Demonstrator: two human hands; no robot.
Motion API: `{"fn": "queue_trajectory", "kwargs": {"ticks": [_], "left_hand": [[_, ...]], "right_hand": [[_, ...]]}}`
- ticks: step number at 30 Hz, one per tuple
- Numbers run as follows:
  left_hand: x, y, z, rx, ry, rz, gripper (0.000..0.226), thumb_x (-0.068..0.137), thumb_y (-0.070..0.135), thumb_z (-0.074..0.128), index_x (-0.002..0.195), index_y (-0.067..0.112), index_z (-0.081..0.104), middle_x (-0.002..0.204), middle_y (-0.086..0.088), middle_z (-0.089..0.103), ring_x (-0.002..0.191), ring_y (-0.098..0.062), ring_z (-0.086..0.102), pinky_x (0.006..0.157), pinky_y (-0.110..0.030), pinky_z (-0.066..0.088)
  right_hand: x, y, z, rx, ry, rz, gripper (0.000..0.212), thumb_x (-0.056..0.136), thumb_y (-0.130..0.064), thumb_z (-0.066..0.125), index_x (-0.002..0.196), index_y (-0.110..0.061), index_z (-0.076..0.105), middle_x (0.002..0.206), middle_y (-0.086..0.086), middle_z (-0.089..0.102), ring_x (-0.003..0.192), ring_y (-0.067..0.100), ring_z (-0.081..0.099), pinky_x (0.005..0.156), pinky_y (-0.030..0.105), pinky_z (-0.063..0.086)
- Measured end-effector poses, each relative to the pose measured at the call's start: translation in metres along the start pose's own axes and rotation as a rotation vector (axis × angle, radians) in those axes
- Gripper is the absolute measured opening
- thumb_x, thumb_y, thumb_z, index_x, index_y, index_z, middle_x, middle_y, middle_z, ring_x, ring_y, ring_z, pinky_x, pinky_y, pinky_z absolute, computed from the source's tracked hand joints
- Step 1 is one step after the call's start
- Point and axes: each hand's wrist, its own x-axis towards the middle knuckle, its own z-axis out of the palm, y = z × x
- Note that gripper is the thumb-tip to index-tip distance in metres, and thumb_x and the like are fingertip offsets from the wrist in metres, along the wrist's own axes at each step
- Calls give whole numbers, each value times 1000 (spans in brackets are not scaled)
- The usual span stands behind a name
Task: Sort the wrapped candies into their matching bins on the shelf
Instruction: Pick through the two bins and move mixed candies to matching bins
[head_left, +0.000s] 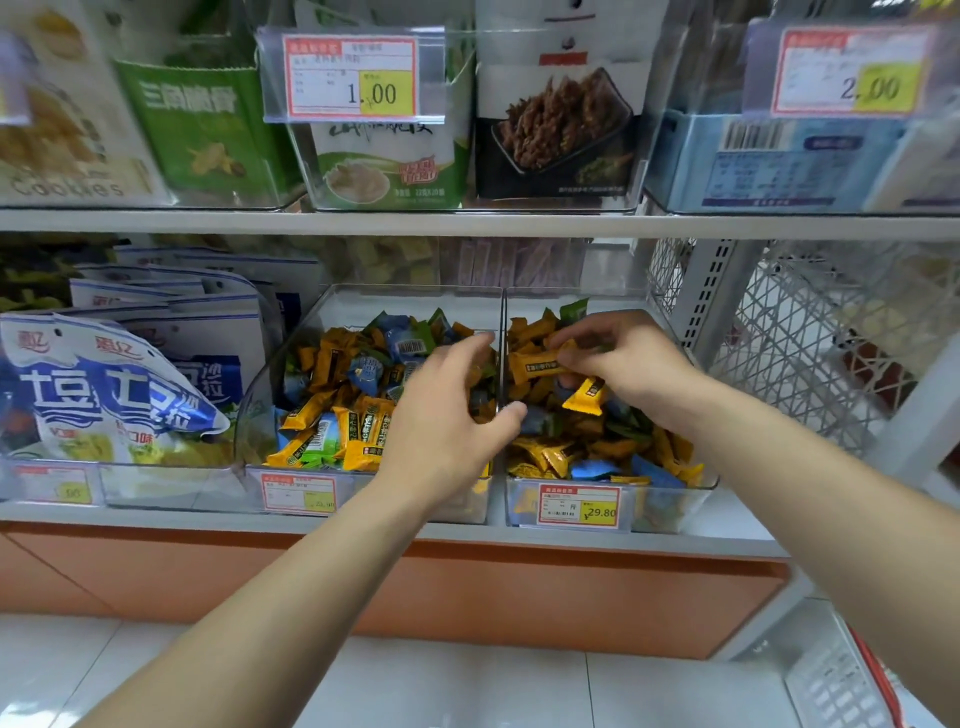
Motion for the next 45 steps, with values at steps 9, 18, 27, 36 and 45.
{"fn": "queue_trajectory", "kwargs": {"ticks": [9, 18, 27, 36, 45], "left_hand": [[23, 30, 30, 123, -73, -3, 84, 74, 81, 46, 146, 41, 31, 131, 1, 57, 119, -26, 50, 97, -42, 44], [24, 9, -1, 210, 51, 62, 50, 94, 52, 53, 134, 22, 49, 109, -5, 67, 105, -28, 60, 80, -44, 54], [26, -17, -26, 547, -118, -75, 52, 95, 51, 55, 138, 21, 52, 121, -15, 63, 115, -36, 53, 83, -41, 50], [19, 57, 12, 148, -296, 43, 26, 92, 32, 65, 115, 23, 68, 105, 6, 71, 95, -8, 64, 86, -31, 57], [32, 64, 72, 376, -642, -261, 31, 89, 32, 71, 108, 11, 57, 110, -11, 65, 87, -25, 57, 70, -33, 49]], "right_hand": [[4, -6, 20, 410, -4, 137, 11, 87, -4, 70, 90, -14, 73, 77, 5, 73, 67, 18, 69, 59, 28, 55], [0, -23, 27, 870, -238, 281, 17, 96, -8, 57, 106, -2, 70, 99, 14, 74, 89, 23, 72, 75, 32, 58], [-5, -21, -5, -271, -48, -44, 21, 92, -19, 64, 109, -29, 70, 111, -9, 71, 106, 9, 64, 100, 39, 50], [-21, 18, -48, -926, -468, -114, 25, 87, -33, 72, 112, -40, 69, 103, -22, 70, 92, -3, 63, 87, 30, 55], [-14, 34, -36, -1305, -480, -339, 31, 87, -27, 60, 115, -39, 68, 104, -8, 62, 102, 22, 55, 83, 34, 34]]}}
